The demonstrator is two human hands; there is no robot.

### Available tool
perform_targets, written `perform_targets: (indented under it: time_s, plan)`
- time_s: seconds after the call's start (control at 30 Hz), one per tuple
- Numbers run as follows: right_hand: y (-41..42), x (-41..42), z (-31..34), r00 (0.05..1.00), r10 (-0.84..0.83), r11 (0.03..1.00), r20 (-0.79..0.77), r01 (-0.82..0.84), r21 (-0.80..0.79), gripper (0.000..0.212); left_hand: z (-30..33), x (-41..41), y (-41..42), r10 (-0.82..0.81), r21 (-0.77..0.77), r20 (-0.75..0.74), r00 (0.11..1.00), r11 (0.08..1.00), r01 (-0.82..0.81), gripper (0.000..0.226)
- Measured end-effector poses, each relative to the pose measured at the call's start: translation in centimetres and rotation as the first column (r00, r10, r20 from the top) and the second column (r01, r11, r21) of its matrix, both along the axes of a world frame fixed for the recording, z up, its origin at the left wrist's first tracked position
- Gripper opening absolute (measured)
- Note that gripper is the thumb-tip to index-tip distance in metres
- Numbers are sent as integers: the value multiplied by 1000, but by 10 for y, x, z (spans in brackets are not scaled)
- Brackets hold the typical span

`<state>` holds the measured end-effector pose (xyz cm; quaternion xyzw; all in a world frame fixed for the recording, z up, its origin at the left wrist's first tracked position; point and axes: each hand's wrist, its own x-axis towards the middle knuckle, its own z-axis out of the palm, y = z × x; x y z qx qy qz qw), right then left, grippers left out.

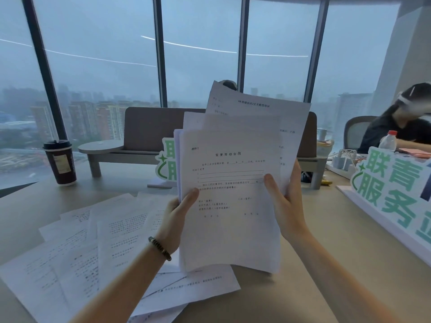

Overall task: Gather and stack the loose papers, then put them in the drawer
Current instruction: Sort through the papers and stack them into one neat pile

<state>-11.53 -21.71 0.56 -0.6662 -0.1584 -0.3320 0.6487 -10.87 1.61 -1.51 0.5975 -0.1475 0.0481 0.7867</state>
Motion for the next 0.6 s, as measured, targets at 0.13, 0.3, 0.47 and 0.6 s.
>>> perform_targets:
  time_s: [0.13,0.3,0.47,0.6]
  plan:
    - [-5,3,15,1000,3,998,-15,-4,-61,88,0,0,4,-45,7,39,998,999,45,41]
    - [-7,6,27,1000,20,992,-7,-21,-125,82,4,0,7,-40,17,41,998,999,39,37]
    - [-1,0,15,992,124,992,-30,-124,10,75,-1,-2,6,-27,24,25,999,999,27,26]
    - [4,-9,-16,977,162,983,-141,-148,108,40,-8,-7,3,-10,73,1,1000,997,10,29]
